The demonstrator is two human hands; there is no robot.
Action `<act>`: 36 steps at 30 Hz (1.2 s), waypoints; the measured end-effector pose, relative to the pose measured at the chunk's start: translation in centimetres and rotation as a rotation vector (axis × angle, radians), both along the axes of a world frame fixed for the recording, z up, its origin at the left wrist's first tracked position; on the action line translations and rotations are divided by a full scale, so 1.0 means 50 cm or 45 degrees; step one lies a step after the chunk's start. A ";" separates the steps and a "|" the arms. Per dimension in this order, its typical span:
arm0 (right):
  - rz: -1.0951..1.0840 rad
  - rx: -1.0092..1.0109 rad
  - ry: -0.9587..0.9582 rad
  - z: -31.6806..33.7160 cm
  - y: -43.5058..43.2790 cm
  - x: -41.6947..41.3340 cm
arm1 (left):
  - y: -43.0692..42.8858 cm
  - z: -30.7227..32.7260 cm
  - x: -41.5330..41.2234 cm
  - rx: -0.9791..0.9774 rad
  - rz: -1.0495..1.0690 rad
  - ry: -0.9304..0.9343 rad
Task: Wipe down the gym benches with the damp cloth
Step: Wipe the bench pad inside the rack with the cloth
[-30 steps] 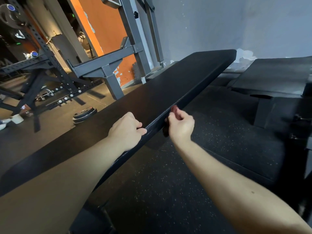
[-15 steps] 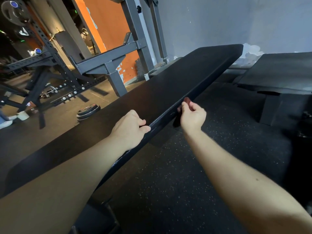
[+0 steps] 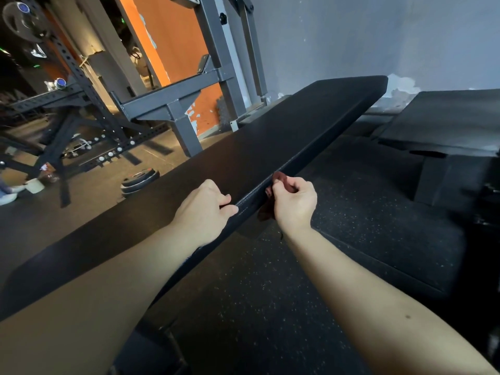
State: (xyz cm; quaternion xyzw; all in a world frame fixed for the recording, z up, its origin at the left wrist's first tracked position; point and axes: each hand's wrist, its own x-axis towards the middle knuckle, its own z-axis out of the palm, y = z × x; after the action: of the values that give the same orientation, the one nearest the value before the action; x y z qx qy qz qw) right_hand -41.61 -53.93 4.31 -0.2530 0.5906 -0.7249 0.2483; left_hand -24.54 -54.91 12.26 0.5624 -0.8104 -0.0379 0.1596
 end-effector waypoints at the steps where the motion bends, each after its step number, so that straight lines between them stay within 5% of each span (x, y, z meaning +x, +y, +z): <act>1: -0.026 0.002 -0.026 0.002 -0.004 -0.005 | 0.002 -0.001 -0.001 -0.003 0.001 0.003; 12: 0.169 0.074 0.187 -0.021 0.057 0.064 | 0.002 -0.005 -0.004 -0.008 0.016 -0.007; 20: -0.028 0.131 -0.015 -0.013 0.000 0.011 | -0.004 -0.001 -0.004 0.011 0.013 -0.046; 26: 0.258 -0.005 0.105 -0.026 0.079 0.099 | 0.005 0.009 0.001 0.024 0.010 -0.053; 32: 0.005 0.056 -0.075 0.026 0.022 0.022 | 0.053 0.035 0.036 0.012 -0.054 -0.134; 36: 0.115 0.060 0.022 0.019 0.063 0.106 | 0.089 0.042 0.086 -0.033 0.003 -0.113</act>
State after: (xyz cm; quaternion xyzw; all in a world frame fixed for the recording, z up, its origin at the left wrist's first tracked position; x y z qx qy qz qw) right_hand -36.32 -50.79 5.24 -0.2797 0.5977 -0.6965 0.2816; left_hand -20.26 -50.44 14.38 0.5624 -0.8165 -0.0024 0.1308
